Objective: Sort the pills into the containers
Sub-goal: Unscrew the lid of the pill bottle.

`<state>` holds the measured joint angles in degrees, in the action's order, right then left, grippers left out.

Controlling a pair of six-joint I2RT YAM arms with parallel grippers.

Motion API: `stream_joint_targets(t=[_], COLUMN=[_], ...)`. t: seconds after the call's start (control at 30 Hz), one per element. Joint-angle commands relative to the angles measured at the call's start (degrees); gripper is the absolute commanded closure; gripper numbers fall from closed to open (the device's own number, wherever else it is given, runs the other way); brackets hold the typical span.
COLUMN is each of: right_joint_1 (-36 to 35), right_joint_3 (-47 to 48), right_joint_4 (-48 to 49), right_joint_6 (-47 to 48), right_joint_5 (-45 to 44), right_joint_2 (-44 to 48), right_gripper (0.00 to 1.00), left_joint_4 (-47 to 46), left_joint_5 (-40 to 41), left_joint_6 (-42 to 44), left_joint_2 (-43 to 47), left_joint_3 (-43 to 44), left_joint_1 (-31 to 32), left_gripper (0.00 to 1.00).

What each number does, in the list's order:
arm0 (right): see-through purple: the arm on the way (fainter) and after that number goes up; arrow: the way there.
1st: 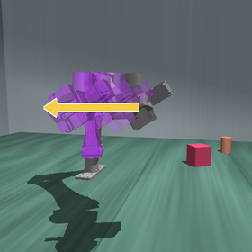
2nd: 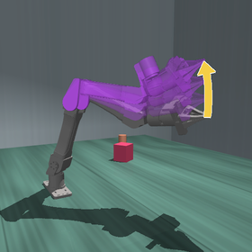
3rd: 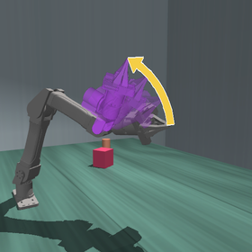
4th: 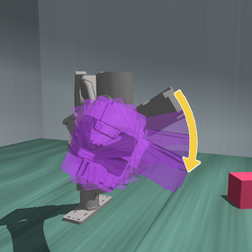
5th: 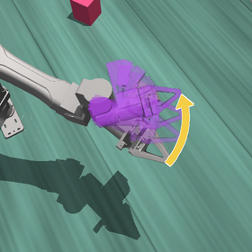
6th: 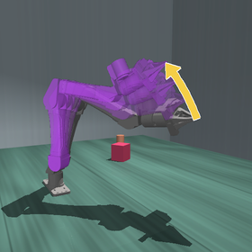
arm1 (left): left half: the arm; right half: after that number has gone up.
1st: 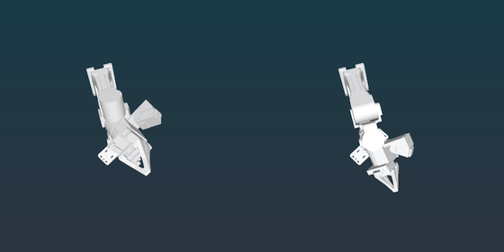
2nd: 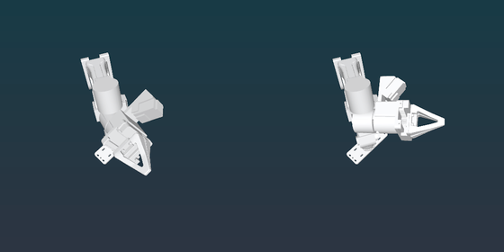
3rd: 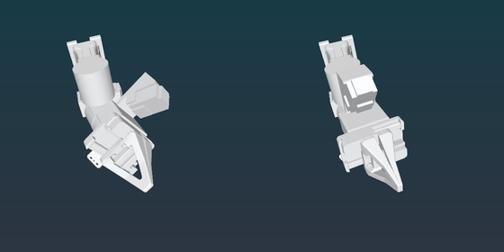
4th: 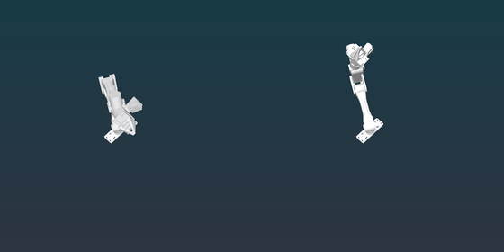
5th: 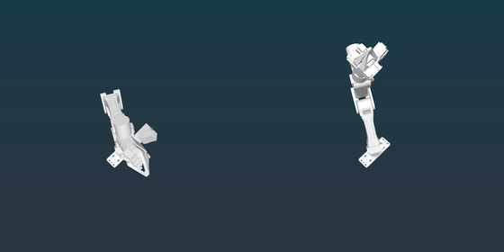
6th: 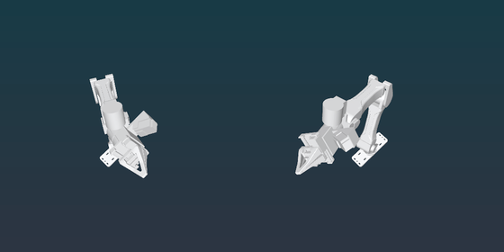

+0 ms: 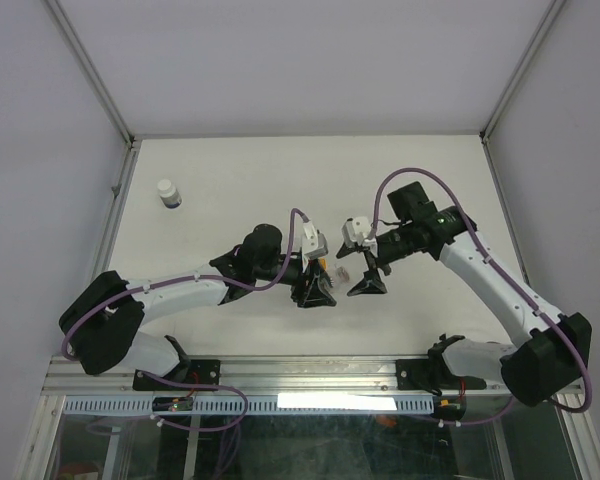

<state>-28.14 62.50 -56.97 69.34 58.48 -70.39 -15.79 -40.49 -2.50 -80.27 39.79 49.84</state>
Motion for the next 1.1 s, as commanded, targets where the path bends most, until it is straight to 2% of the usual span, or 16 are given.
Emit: stream_joint_targets(t=[0.0, 0.13, 0.33, 0.47, 0.77, 0.87, 0.9, 0.97, 1.07], right_joint_1=[1.69, 2.19, 2.15, 2.04, 0.83, 0.74, 0.72, 0.78, 0.59], right_joint_3=[3.28, 3.23, 0.72, 0.47, 0.23, 0.38, 0.37, 0.58, 0.89], right_joint_4=[1.76, 3.54, 5.84, 7.40, 8.19, 8.11, 7.87, 7.19, 4.26], right_joint_6=[-14.49, -29.07, -36.87, -39.28, -40.51, -40.24, -39.73, -37.88, -30.31], right_joint_5=[-0.29, -2.68, 0.20, 0.52, 0.06, 0.50, 0.69, 1.29, 2.87], right_joint_2=[3.40, 1.98, 1.00, 0.70, -0.31, -0.43, -0.33, -0.35, -0.05], right_gripper=[0.10, 0.10, 0.11, 0.16, 0.47, 0.61, 0.70, 0.82, 0.91], left_joint_4=[-3.01, -3.38, -3.63, -3.72, -3.81, -3.89, -3.90, -3.90, -3.90], left_joint_5=[0.38, 1.32, 2.41, 2.79, 3.16, 3.23, 3.27, 3.14, 2.27], left_joint_6=[0.22, 0.22, 0.15, -0.13, -0.17, -0.15, -0.14, -0.15, -0.14], left_joint_2=[2.26, 3.21, 3.76, 4.16, 4.01, 4.09, 4.01, 4.04, 3.85], left_joint_3=[1.16, 1.14, 1.12, 0.82, 0.73, 0.73, 0.80, 0.74, 0.73], left_joint_1=[-0.01, 0.00, -0.01, 0.00, -0.01, -0.01, 0.01, 0.03, -0.01], left_gripper=[1.00, 1.00, 1.00, 1.00, 1.00, 1.00, 1.00, 1.00, 1.00])
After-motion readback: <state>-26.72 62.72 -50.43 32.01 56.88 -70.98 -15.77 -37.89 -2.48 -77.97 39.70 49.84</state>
